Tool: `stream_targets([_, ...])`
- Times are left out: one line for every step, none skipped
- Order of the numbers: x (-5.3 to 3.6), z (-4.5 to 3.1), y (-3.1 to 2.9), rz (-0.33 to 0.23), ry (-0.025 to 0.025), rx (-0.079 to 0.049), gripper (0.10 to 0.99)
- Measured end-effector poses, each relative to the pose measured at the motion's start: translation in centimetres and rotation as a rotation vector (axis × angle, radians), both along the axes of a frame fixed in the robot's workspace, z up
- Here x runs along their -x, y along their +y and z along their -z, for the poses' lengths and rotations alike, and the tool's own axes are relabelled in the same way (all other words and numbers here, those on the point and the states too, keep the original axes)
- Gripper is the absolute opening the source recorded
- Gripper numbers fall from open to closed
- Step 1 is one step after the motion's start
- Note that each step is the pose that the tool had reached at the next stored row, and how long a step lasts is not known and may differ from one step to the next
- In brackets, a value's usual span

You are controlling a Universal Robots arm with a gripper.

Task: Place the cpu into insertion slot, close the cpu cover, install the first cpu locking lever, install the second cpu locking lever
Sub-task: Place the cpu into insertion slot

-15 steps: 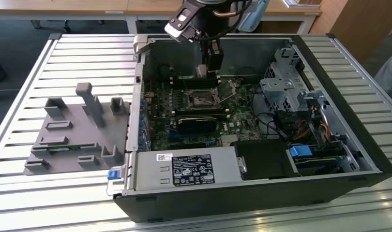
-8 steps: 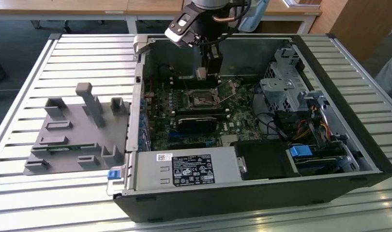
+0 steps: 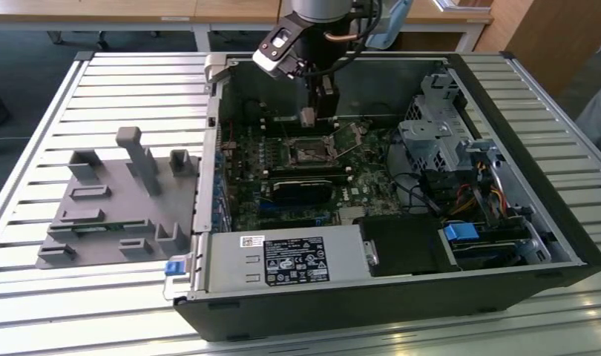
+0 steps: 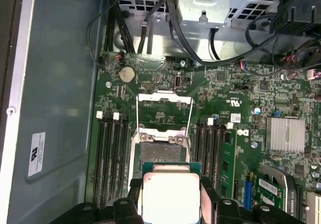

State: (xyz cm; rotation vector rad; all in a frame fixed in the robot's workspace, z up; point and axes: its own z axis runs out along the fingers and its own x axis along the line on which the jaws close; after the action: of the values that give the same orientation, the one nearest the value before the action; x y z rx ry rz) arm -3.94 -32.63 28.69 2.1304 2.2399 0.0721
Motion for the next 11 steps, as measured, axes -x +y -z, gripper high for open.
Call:
stream_targets([0.0, 0.07, 0.0, 0.0, 0.0, 0.0, 0.541])
stream_targets([0.0, 0.13, 0.0, 0.0, 0.0, 0.0, 0.541])
stream_targets([0.0, 0.18, 0.0, 0.0, 0.0, 0.0, 0.541])
stream_targets([0.0, 0.23, 0.0, 0.0, 0.0, 0.0, 0.541])
stream_targets([0.0, 0.3, 0.0, 0.0, 0.0, 0.0, 0.541])
stream_targets([0.0, 0.38, 0.01, 0.0, 0.0, 0.0, 0.541])
stream_targets([0.0, 0.46, 0.01, 0.0, 0.0, 0.0, 0.541])
stream_targets([0.01, 0.55, 0.02, 0.0, 0.0001, 0.0, 0.541])
stream_targets([0.01, 0.65, 0.05, 0.0, 0.0, 0.0, 0.541])
stream_targets([0.0, 0.74, 0.07, 0.001, 0.0, 0.0, 0.541])
stream_targets([0.0, 0.83, 0.1, 0.001, 0.0001, 0.0, 0.541])
